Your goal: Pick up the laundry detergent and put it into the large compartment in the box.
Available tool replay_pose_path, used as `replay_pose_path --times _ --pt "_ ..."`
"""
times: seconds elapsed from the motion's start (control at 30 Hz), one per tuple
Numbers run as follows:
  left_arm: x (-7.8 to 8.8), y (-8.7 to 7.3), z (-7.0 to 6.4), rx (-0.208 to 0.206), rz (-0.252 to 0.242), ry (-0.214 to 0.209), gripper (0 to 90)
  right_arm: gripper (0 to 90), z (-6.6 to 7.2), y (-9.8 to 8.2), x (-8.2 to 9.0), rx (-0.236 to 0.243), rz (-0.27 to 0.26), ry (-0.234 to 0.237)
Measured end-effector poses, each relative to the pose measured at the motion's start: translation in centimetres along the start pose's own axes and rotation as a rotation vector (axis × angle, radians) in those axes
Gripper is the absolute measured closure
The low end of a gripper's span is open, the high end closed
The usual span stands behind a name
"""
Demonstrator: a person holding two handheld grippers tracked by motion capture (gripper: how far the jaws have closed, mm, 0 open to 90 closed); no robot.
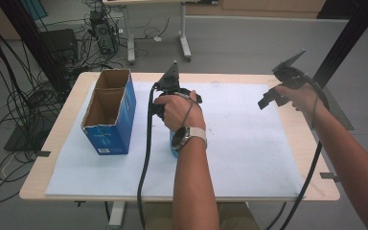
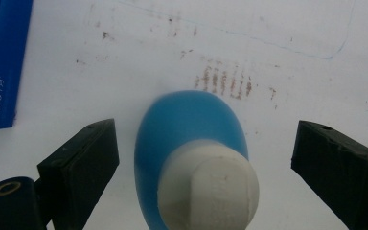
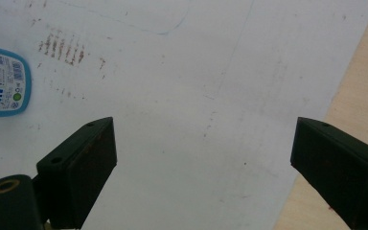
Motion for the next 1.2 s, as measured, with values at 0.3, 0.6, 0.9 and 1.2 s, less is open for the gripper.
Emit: replay_pose_path --times 0.3,0.6,0.9,1.2 --pt "-0.17 -0.08 0.33 0.009 0.003 0.001 9.3 8.6 -0.07 0.01 -0.06 0.002 0.001 -0.002" --pt "-0.19 -0.12 0.22 0.006 0.002 -0.001 9.4 8.6 0.11 0.01 -0.14 0.007 0.005 -0.001" --pt "-0.21 -0.16 0.06 0.006 0.002 -0.005 9.4 8.6 0.03 0.00 -0.10 0.004 0.003 0.000" --pt "-0.13 -0.23 -0.06 0.005 -0.001 -0.009 9.4 8.6 0.05 -0.06 -0.05 0.007 0.001 0.000"
Point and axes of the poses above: each handheld gripper's, and its own axes: x roughly backward along the jaws, y roughly out of its top, z roughly to its left, the point moved 8 cm from there along -x, roughly forward along the jaws, and after that the axes turned 10 degrees about -z, right-handed, at the moved point
